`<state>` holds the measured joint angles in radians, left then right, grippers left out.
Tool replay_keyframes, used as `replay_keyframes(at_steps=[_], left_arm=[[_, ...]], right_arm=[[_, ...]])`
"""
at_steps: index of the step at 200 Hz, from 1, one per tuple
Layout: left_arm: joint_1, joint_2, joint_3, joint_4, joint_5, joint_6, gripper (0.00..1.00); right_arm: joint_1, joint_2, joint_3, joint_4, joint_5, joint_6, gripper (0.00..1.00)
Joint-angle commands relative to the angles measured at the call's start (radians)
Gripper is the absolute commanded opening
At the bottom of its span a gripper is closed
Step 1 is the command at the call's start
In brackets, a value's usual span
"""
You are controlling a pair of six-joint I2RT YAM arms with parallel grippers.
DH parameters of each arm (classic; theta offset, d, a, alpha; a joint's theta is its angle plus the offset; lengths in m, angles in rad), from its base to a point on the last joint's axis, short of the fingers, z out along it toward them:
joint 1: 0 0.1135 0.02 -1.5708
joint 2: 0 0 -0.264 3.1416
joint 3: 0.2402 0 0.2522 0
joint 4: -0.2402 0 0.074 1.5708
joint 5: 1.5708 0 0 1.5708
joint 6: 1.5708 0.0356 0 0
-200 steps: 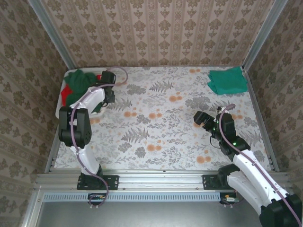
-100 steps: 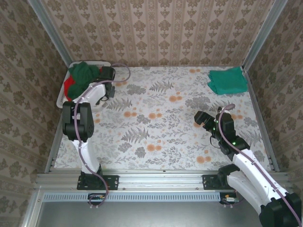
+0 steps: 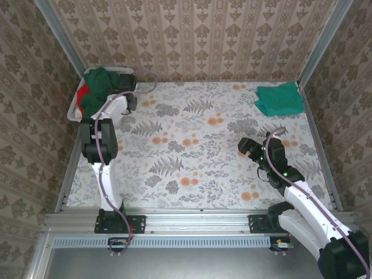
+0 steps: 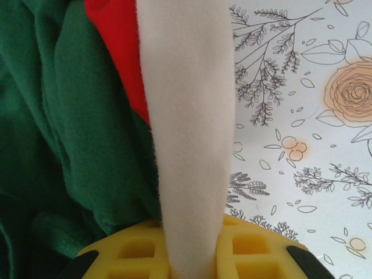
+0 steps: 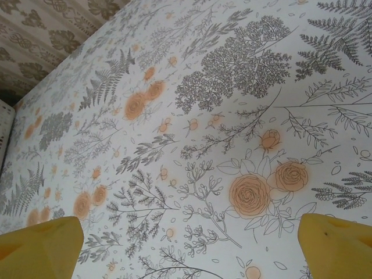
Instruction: Fold and stack the t-shirts
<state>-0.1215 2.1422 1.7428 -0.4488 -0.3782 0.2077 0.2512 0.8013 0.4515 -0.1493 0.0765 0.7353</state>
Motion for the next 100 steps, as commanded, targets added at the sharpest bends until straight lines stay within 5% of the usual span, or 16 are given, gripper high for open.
replay_keyframes(at_steps=[1,18,30,56,100], left_arm=[[0.017,0.061,0.015,-0.065,0.01,-0.01,0.0],[0.017,0.051,0.018,-0.073,0.012,-0.017,0.04],[0.014,0.028,0.019,-0.086,0.029,-0.03,0.19],[-0.007,-0.059,0.011,-0.109,0.05,-0.045,0.68],[-0.032,-0.236,0.009,-0.15,0.024,-0.078,0.93]], right_arm=[[-0.006,0.033,0.015,0.045,0.028,-0.024,0.97],[-0.005,0.062,0.019,0.059,0.025,-0.03,0.97],[-0.005,0.078,0.021,0.067,0.025,-0.033,0.97],[-0.004,0.091,0.021,0.074,0.026,-0.039,0.97],[-0.004,0.063,0.019,0.049,0.043,-0.062,0.97]])
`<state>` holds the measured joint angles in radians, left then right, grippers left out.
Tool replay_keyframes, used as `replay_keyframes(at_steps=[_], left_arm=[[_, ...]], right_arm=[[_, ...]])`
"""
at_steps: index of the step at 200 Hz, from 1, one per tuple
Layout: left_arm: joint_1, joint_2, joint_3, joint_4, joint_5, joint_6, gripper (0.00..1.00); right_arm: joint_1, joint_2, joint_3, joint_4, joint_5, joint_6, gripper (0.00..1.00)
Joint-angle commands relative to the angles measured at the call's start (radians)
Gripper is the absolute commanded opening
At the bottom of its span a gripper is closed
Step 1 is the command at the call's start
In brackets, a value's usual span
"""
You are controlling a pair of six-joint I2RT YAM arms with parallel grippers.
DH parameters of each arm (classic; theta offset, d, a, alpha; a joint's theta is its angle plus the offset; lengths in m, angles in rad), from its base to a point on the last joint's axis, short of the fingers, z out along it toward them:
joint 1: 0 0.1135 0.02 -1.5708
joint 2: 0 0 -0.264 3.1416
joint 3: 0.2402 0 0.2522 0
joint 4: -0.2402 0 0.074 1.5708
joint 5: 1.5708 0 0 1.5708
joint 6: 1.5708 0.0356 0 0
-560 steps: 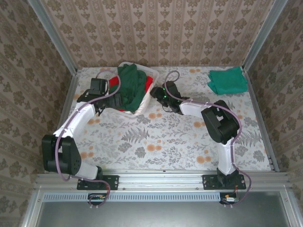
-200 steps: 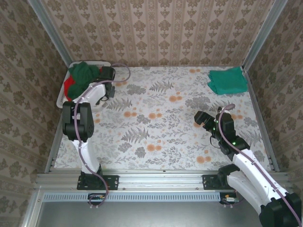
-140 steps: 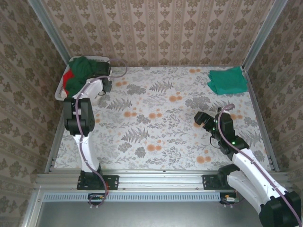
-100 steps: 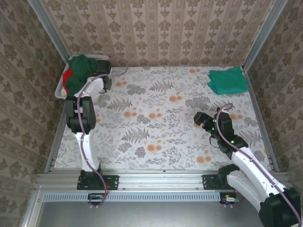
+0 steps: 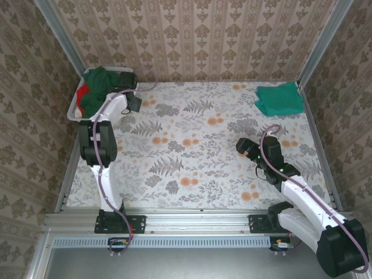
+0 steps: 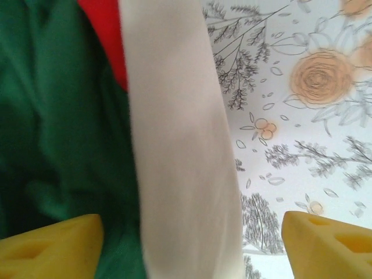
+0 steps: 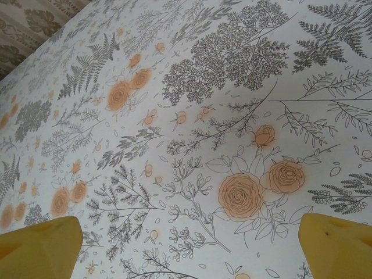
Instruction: Fold and stack the t-shirts
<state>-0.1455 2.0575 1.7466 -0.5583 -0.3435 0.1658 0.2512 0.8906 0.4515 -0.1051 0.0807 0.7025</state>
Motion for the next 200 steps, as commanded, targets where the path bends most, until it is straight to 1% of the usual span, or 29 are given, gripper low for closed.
replay_keyframes(at_steps=[1,7,10,27,39,51,60,73,91,112,123,128,141,155,171,183,200], left_arm=[[-0.008,-0.155,0.004,-0.04,-0.013,-0.037,0.94],[-0.003,-0.175,0.001,-0.034,-0.028,-0.042,0.99],[-0.001,-0.184,0.001,-0.033,-0.038,-0.047,1.0],[0.035,-0.196,0.013,-0.037,-0.079,-0.092,1.0],[0.071,-0.169,0.056,-0.091,-0.102,-0.148,1.0],[0.104,-0.127,0.102,-0.136,-0.096,-0.199,1.0],[0.129,-0.096,0.116,-0.142,-0.072,-0.218,1.0],[0.158,-0.044,0.143,-0.158,-0.048,-0.25,0.97],[0.195,0.021,0.177,-0.187,-0.006,-0.294,0.9],[0.221,0.057,0.174,-0.188,0.047,-0.324,0.82],[0.228,0.065,0.169,-0.185,0.065,-0.333,0.75],[0.228,0.067,0.169,-0.189,0.073,-0.338,0.69],[0.23,0.06,0.162,-0.185,0.099,-0.342,0.49],[0.23,0.036,0.152,-0.183,0.122,-0.35,0.31],[0.226,-0.014,0.133,-0.171,0.145,-0.357,0.2],[0.221,-0.059,0.119,-0.158,0.164,-0.359,0.14],[0.206,-0.123,0.107,-0.154,0.192,-0.36,0.04]], right_arm=[[-0.004,-0.027,0.019,0.005,0.039,-0.03,0.97],[-0.005,-0.032,0.017,0.006,0.039,-0.033,0.96],[-0.005,-0.034,0.016,0.007,0.039,-0.034,0.97],[-0.004,-0.039,0.006,0.02,0.032,-0.037,0.96],[-0.003,-0.037,-0.004,0.036,0.026,-0.041,0.96],[-0.004,-0.032,-0.01,0.046,0.021,-0.045,0.96],[-0.004,-0.025,-0.011,0.051,0.017,-0.049,0.96],[-0.003,-0.015,-0.008,0.053,0.009,-0.054,0.96],[-0.003,-0.008,-0.007,0.055,-0.008,-0.064,0.96],[-0.003,-0.013,-0.006,0.042,-0.014,-0.072,0.96],[-0.003,-0.02,-0.005,0.032,-0.01,-0.078,0.96],[-0.004,-0.022,-0.005,0.028,-0.009,-0.079,0.96],[-0.003,-0.034,-0.005,0.021,-0.008,-0.083,0.96],[-0.003,-0.05,-0.006,0.01,-0.004,-0.083,0.96],[-0.003,-0.069,-0.009,-0.002,0.004,-0.083,0.96],[-0.004,-0.082,-0.01,-0.011,0.006,-0.083,0.96],[-0.005,-0.094,-0.008,-0.022,0.006,-0.081,0.96]])
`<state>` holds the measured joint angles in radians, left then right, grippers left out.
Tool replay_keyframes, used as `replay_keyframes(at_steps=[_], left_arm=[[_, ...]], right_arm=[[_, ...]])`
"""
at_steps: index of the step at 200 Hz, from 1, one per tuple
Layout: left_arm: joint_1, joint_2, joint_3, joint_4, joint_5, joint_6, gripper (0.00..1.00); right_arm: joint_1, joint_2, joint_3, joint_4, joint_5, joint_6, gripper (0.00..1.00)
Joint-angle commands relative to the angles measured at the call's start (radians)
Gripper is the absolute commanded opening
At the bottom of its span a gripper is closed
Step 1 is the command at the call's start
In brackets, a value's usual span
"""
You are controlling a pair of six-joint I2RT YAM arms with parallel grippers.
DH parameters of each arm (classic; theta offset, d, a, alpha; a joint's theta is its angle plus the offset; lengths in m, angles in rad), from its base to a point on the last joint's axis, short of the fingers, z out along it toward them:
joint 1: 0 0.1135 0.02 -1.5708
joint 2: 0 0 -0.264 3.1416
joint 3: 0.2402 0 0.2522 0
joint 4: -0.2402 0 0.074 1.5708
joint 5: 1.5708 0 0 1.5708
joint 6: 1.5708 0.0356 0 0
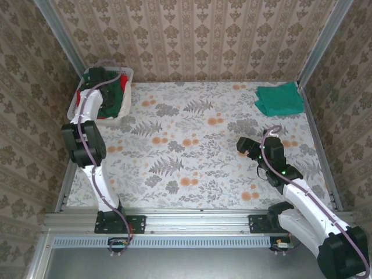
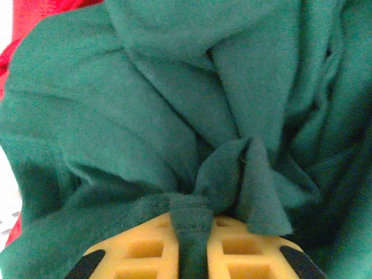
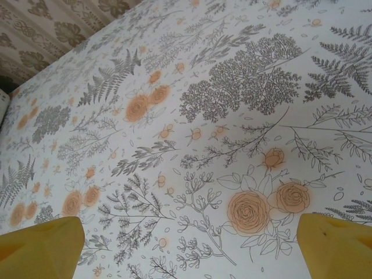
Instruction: Fold and stack the t-shirts
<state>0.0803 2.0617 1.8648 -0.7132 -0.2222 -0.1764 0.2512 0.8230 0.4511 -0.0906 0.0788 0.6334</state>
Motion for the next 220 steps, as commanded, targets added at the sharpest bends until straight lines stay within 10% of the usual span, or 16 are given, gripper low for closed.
replay_keyframes(at_steps=[1,63,121,153,195,220], left_arm=[[-0.021,-0.133,-0.011,0.0,0.072,-0.018,0.03],[-0.18,-0.437,-0.079,0.06,0.043,0.022,0.0],[-0.585,-0.664,-0.173,0.181,-0.043,0.093,0.0],[-0.77,-0.657,-0.214,0.233,-0.109,0.107,0.0],[-0.803,-0.585,-0.311,0.317,-0.034,0.016,0.0],[-0.803,-0.534,-0.369,0.33,-0.018,-0.015,0.79]], right_arm=[[-0.004,-0.028,-0.008,-0.037,0.008,-0.011,0.96],[-0.004,-0.041,-0.023,-0.037,-0.012,-0.004,0.96],[-0.003,-0.048,0.003,-0.016,-0.099,0.01,0.96],[-0.004,-0.075,0.017,0.002,-0.175,0.026,0.96],[-0.004,-0.15,0.021,-0.026,-0.176,0.04,0.94],[-0.003,-0.171,0.014,-0.039,-0.181,0.043,0.91]])
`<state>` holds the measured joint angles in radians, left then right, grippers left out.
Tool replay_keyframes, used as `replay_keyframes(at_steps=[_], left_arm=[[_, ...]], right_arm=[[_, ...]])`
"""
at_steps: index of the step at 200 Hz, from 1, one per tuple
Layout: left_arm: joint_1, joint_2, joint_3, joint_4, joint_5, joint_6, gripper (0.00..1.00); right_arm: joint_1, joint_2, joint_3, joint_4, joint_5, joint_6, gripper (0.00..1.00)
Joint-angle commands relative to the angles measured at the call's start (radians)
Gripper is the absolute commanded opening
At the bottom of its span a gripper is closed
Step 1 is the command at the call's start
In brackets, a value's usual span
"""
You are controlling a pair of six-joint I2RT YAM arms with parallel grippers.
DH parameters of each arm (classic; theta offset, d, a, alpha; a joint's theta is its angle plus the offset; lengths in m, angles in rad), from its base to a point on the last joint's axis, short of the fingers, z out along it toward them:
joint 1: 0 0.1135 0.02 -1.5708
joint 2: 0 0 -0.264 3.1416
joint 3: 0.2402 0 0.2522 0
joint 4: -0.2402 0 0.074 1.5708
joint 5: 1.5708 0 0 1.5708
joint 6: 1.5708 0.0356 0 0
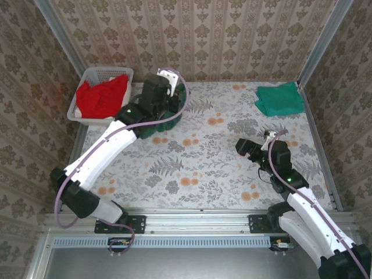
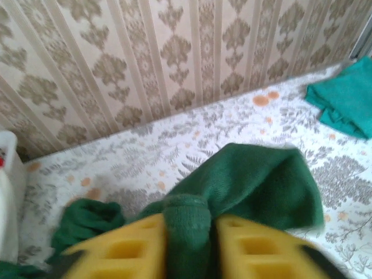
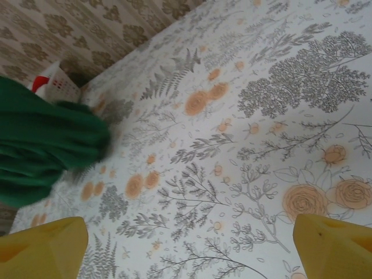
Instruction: Fold and stack the t-shirts
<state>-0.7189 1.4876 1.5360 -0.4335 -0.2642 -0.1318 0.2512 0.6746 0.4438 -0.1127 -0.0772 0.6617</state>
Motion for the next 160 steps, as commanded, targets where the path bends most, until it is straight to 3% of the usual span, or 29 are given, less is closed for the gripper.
replay_keyframes(at_steps=[1,7,12,51,81,127,160], left_arm=[[-0.005,0.04,-0.043,0.049,0.025,-0.06,0.81],[-0.004,0.041,-0.063,0.044,0.033,-0.068,0.94],[-0.004,0.035,-0.087,0.044,0.033,-0.074,0.98],[0.065,-0.141,-0.43,0.169,0.041,-0.15,1.0],[0.191,-0.178,-0.631,0.234,0.166,-0.22,1.0],[0.202,0.024,-0.606,0.292,0.266,-0.227,0.86],[0.203,0.119,-0.582,0.282,0.288,-0.241,0.45]], right_arm=[[-0.003,-0.023,0.021,-0.019,-0.026,0.015,0.9],[-0.004,-0.023,0.019,-0.022,-0.031,0.015,0.9],[-0.004,-0.023,0.015,-0.02,-0.036,0.017,0.89],[0.038,0.046,-0.033,0.109,-0.079,0.07,0.8],[0.18,0.264,0.025,0.198,0.04,0.028,0.84],[0.231,0.853,0.357,0.242,0.012,-0.035,0.81],[0.231,1.137,0.6,0.219,0.044,-0.078,0.79]])
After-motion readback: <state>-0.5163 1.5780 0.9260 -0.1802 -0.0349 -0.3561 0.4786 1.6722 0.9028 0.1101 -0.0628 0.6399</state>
